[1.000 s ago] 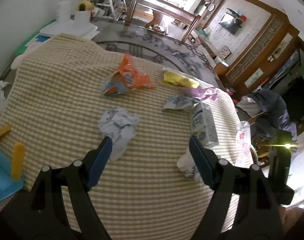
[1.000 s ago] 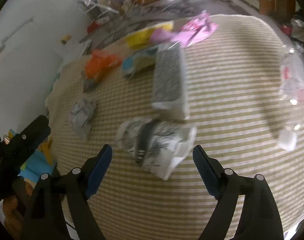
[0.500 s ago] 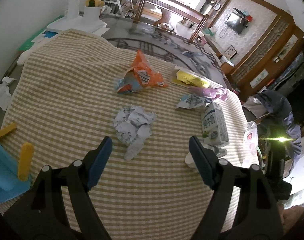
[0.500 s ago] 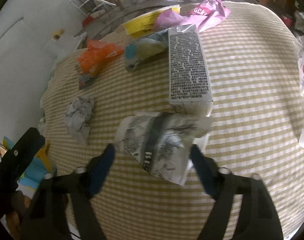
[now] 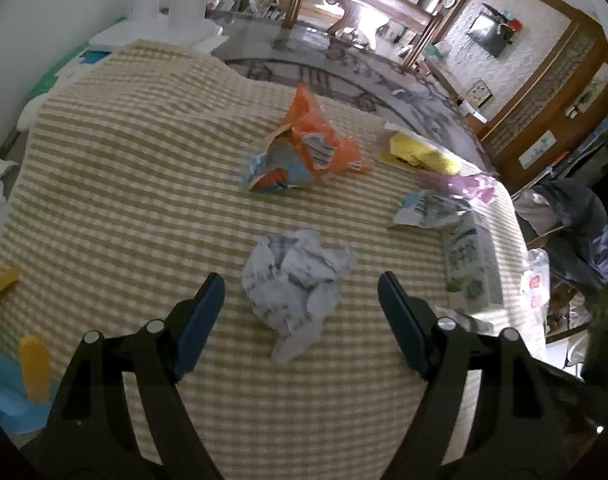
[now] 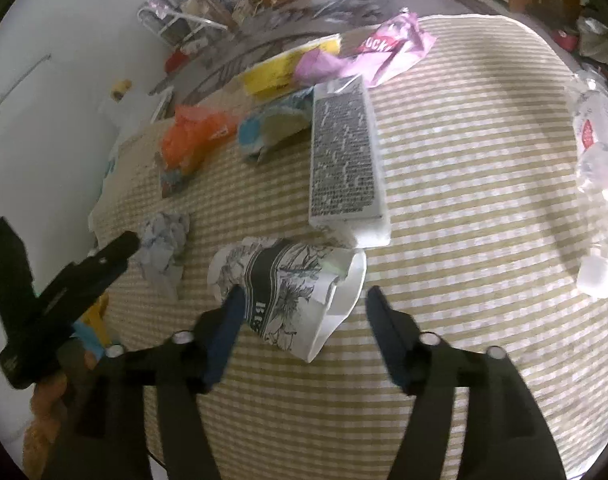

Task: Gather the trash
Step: 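Grasp crumpled grey paper with the left gripper while the right gripper grasps the printed paper cup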

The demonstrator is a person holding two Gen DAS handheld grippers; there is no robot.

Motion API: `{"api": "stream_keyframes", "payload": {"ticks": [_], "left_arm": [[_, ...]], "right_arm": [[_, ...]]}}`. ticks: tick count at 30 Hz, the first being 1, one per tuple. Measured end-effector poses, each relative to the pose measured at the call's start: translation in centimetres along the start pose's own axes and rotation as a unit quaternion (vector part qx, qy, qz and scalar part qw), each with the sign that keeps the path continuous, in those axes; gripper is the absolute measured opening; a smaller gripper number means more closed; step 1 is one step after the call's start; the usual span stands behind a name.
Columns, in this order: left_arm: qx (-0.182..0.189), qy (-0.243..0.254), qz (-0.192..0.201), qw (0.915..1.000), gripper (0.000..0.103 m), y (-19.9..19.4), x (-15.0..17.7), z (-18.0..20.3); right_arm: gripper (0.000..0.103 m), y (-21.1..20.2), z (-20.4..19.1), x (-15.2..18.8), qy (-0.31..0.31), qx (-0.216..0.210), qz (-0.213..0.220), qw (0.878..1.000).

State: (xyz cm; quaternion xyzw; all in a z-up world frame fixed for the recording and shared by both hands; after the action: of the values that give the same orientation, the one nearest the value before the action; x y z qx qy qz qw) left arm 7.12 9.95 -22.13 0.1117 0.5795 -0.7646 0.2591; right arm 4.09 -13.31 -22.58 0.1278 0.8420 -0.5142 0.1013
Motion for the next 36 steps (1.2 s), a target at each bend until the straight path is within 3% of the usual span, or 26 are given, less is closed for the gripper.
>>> {"api": "stream_keyframes", "payload": {"ticks": [5, 6, 9, 18, 25, 26, 28, 32, 36], "left_arm": [[-0.014, 0.008, -0.029, 0.9995, 0.073, 2.3, 0.5, -0.4], [-0.017, 0.012, -0.036, 0.9991, 0.057, 2.6, 0.7, -0.5], [-0.012, 0.011, -0.043, 0.999, 0.049, 2.6, 1.2, -0.6], [0.002, 0.002, -0.011, 0.9999, 0.048, -1.5, 2.4, -0.6], [0.01, -0.013, -0.002, 0.9999, 0.049, -2.5, 2.2, -0.6], [0.011, -0.013, -0.002, 0.9998, 0.049, -2.6, 2.2, -0.5], [0.015, -0.012, -0.002, 0.9998, 0.049, -2.6, 2.1, -0.2], [0.025, -0.004, 0.0, 0.9997, 0.049, -2.8, 2.0, 0.8], [0.03, 0.006, 0.002, 0.9995, 0.049, -3.0, 2.0, 1.7]], "right_arm": [[0.076, 0.6, -1.6, 0.1, 0.0, -0.01, -0.012, 1.0], [0.077, 0.9, -2.1, 0.1, -0.002, -0.011, -0.015, 1.0], [0.078, 1.7, -3.5, -0.3, -0.003, -0.005, -0.021, 1.0], [0.08, 3.5, -4.2, -1.1, 0.038, 0.043, -0.016, 0.998], [0.084, 4.5, -4.5, -1.4, 0.028, 0.038, -0.023, 0.999], [0.081, 4.7, -4.6, -1.6, 0.023, 0.034, -0.023, 0.999], [0.067, 4.7, -4.6, -1.6, 0.015, 0.025, -0.025, 0.999], [0.052, 3.8, -4.8, -1.5, -0.004, 0.002, -0.02, 1.0], [0.02, 2.7, -5.4, -1.0, -0.044, -0.001, -0.014, 0.999]]}}
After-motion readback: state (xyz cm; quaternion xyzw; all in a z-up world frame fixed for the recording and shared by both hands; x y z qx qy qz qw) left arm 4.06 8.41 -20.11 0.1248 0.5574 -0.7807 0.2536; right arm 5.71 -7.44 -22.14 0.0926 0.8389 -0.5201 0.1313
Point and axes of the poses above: each gripper's, at about its wrist camera, not at the fingertips, and y roughly the way its jaws point, z to its right, x to its underside, the point moved 8 cm from there along y, roughly the way its jaws point, and after that the axes turned 1 degree about -z, right-handed, at the moved point
